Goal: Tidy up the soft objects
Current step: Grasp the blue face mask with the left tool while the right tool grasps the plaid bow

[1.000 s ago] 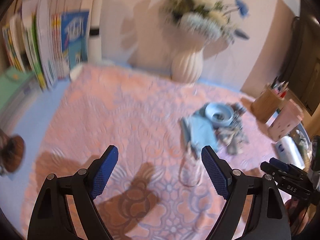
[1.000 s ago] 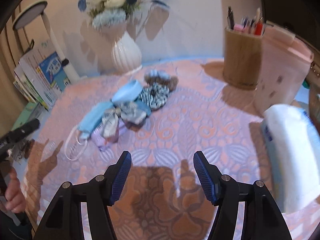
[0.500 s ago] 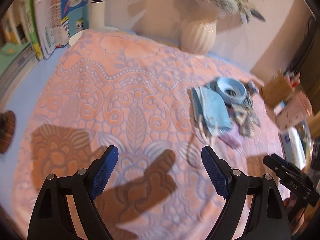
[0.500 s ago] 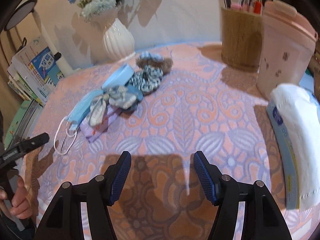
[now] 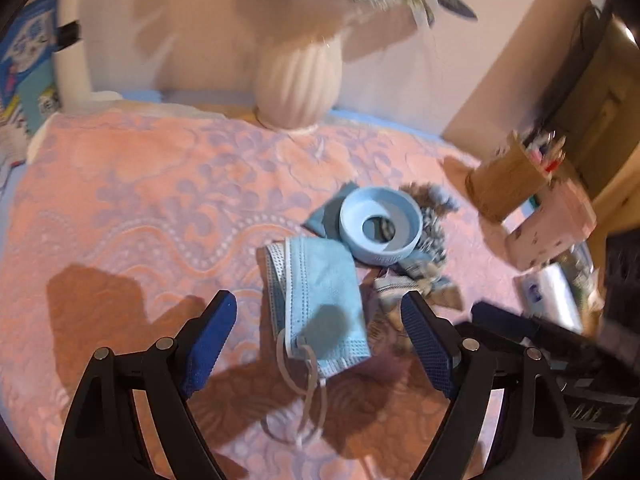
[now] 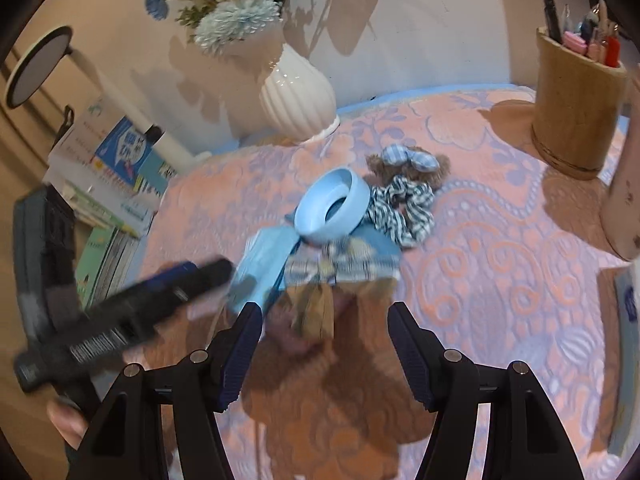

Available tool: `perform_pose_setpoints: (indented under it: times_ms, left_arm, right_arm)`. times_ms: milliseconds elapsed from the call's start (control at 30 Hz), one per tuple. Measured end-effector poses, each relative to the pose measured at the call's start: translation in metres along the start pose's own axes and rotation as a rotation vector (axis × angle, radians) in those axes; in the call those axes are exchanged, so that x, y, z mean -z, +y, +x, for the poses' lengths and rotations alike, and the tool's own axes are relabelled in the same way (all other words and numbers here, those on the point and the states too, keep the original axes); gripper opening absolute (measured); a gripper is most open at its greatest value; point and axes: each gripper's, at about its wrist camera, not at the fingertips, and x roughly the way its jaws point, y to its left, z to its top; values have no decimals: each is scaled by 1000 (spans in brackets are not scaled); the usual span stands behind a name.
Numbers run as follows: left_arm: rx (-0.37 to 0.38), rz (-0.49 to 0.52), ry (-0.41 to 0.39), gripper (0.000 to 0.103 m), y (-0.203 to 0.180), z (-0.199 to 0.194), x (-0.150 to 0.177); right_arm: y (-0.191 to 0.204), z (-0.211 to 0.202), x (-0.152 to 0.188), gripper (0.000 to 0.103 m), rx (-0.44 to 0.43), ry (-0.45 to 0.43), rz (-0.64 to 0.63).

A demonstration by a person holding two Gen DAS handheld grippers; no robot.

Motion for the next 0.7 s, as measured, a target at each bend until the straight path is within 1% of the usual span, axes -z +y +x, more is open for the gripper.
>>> perform_pose_setpoints:
  times_ms: [67, 200, 233, 267, 300, 333, 367, 400, 433, 533, 600, 633, 700]
  left_arm:
    - [12, 20, 12, 81, -2, 8, 1]
    - [-22, 49, 29, 80, -5, 27, 1]
    - [-8, 45, 26, 76, -3, 28, 1]
    - [5, 40, 20, 64, -1, 28, 1]
    - [-6, 40, 8, 55, 2, 27, 1]
    - [-24, 48, 9, 39, 3, 27, 1]
    - [-45, 61, 6, 28, 5, 27, 2]
    - [-53, 71, -4, 27, 7, 26, 4]
    - [-36, 63, -10, 26, 10, 24, 5]
    - [-7, 16, -39, 23, 21, 19, 8]
    - [4, -10, -62, 22, 27, 16, 10]
    - [-1, -19, -77, 22, 28, 14, 10]
    - [-13, -34, -109, 22, 30, 11, 10]
  right_arm:
    - [-3, 6, -4, 64, 20, -24, 15]
    - [-11, 20, -14, 64, 4, -20, 65]
    - [-11, 23, -16, 64, 14, -16, 68]
    - [-11, 25, -17, 64, 20, -11, 68]
    - [-10, 27, -18, 64, 24, -7, 69]
    - [-8, 30, -18, 64, 23, -2, 68]
    - [-7, 32, -17, 64, 24, 1, 67]
    - [-5, 34, -17, 64, 33, 6, 65]
    - [-2, 37, -18, 65, 53, 8, 60]
    - [5, 41, -16, 65, 110, -2, 28]
    - [8, 44, -14, 65, 142, -6, 3]
    - [9, 45, -12, 64, 163, -8, -12]
    - [9, 40, -6, 52, 175, -33, -23]
